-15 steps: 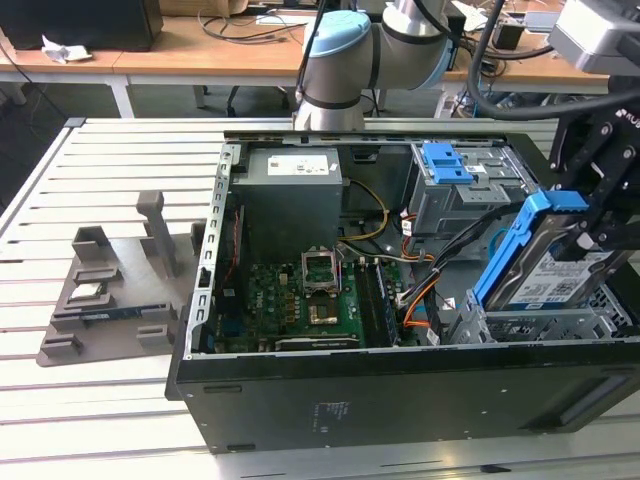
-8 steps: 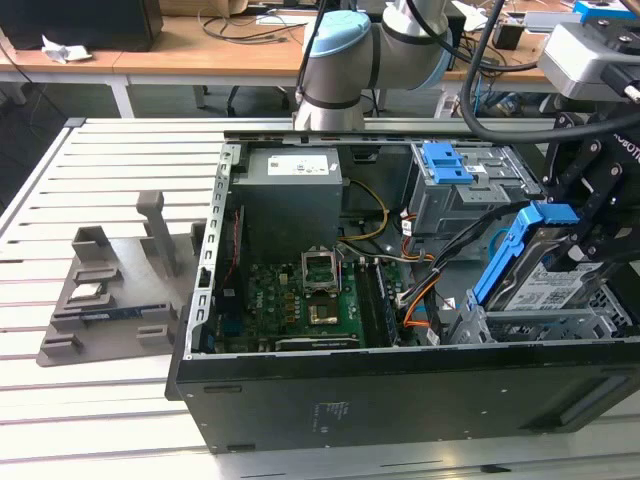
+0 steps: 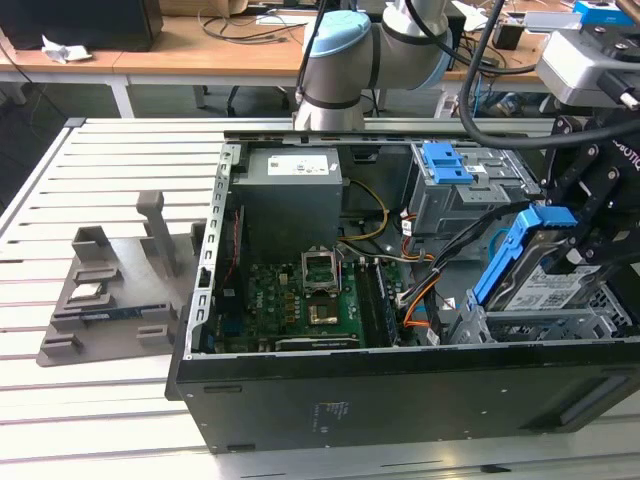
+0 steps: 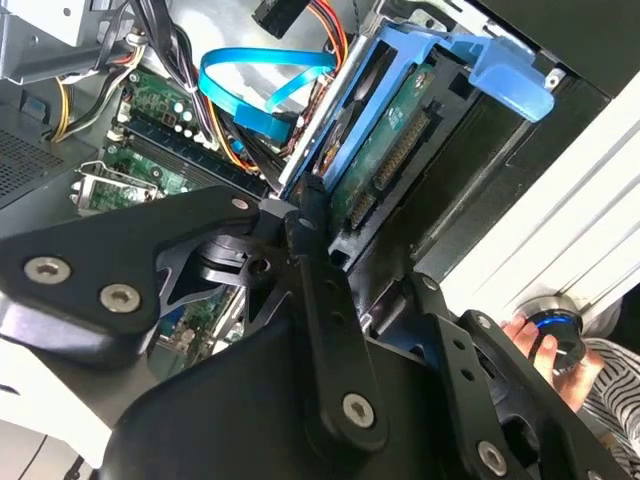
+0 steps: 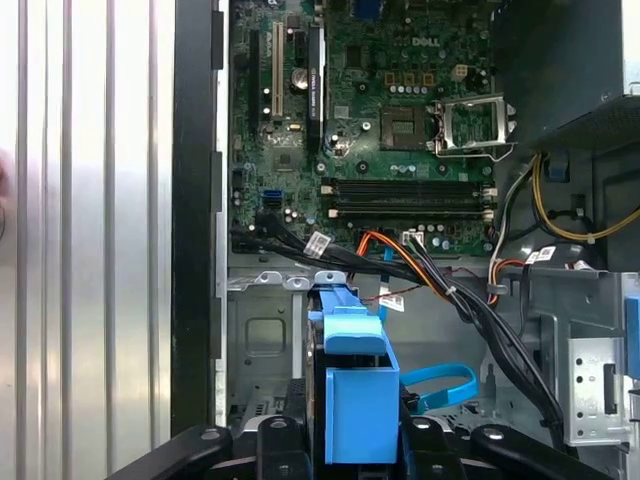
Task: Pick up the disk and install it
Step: 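Insert the disk into the insertion slot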
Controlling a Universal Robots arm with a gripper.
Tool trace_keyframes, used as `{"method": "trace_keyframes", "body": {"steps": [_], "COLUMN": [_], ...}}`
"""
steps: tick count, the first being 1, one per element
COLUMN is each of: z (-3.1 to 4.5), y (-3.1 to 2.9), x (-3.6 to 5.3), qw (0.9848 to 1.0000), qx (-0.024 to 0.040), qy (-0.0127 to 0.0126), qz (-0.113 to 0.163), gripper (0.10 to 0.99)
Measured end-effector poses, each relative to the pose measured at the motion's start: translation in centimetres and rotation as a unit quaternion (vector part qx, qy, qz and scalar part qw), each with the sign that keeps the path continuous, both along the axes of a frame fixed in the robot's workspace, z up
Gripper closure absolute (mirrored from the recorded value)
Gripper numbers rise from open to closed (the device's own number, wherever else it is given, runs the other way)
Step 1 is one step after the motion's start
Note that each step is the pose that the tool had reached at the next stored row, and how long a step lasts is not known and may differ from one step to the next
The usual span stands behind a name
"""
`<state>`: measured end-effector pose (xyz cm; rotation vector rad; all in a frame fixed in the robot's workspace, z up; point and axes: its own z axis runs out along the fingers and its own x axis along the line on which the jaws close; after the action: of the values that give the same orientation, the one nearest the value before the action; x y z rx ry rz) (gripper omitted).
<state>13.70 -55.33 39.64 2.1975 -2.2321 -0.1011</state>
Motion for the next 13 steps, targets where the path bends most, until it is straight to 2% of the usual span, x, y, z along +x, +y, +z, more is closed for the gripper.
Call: {"method": "trace_keyframes", "body": {"steps": [1, 2, 8, 11, 12, 13], "z": [0.0, 0.0, -0.01, -0.01, -0.02, -0.02], "y": [0.0, 0.0, 0.0, 0.0, 0.0, 0.0], "x": [0.0, 0.0, 0.0, 0.0, 0.0, 0.0], "qw": [1.0, 1.0, 1.0, 1.0, 1.0, 1.0], "qx": [0.0, -0.0001, -0.0001, -0.0001, -0.0001, -0.0001], "qy": [0.0, 0.0, 0.0, 0.0, 0.0, 0.0], "qz": [0.0, 0.0, 0.0, 0.0, 0.0, 0.0], "gripper": [0.71, 0.647, 0.659, 0.847, 0.969, 0.969]}}
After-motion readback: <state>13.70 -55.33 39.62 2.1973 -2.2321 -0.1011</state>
